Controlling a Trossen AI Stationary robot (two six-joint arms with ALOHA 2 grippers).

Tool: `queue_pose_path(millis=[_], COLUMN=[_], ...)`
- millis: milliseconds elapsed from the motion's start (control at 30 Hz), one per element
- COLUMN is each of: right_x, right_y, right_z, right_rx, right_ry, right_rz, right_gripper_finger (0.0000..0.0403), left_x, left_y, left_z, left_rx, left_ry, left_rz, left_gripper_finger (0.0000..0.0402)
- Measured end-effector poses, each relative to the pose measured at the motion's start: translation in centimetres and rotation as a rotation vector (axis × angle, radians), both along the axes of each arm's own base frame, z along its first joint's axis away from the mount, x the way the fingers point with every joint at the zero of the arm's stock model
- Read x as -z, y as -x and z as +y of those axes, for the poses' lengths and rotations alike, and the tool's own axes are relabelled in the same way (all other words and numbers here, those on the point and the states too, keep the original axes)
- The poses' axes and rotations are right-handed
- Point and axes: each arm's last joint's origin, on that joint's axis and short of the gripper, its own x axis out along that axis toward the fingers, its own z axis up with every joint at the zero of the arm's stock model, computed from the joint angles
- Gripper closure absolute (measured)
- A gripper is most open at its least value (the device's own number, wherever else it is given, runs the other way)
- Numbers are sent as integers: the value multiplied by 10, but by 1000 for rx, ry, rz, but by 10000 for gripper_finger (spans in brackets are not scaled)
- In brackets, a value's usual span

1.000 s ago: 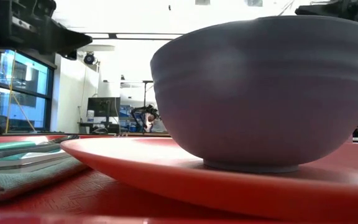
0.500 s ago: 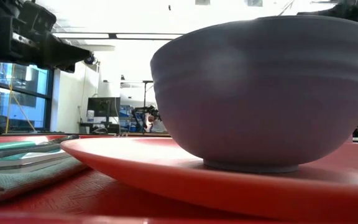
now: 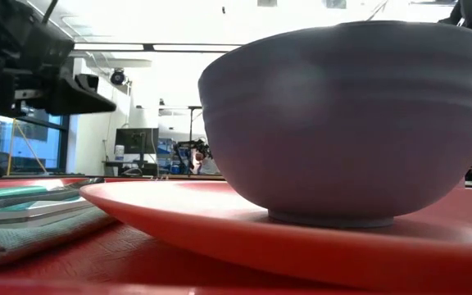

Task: Set up tray
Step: Return to Home Position

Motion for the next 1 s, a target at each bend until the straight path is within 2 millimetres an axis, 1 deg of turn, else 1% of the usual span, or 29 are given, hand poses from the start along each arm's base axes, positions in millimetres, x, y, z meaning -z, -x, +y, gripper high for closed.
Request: queue_pose_path(millis=[100,167,333,433,533,800,933,1000], right_x=[4,6,7,7,7,7,7,7], right_y=[0,-1,-1,-1,-1,-1,-1,-1], right_z=[0,0,0,0,0,0,0,0], right_rx=[0,0,35,42,46,38,37,37], right_ry=[36,106,304,386,442,447,447,448], right_rz=[49,94,157,177,192,194,193,194], right_gripper_finger=[402,402,402,402,402,402,402,402], left_x=[4,6,10,9,9,9,9,9], left_y=[1,1,2,2,2,2,2,2], left_z=[0,-1,-1,-2,-3,-4,-4,-3], left_rx=[16,41,85,120,160,148,151,145], left_ry=[-10,-65,-203,-217,-208,-122,-137,-117], left_rz=[42,69,118,111,99,96,96,96], left_gripper_finger=[379,382,368,360,363,374,361,352])
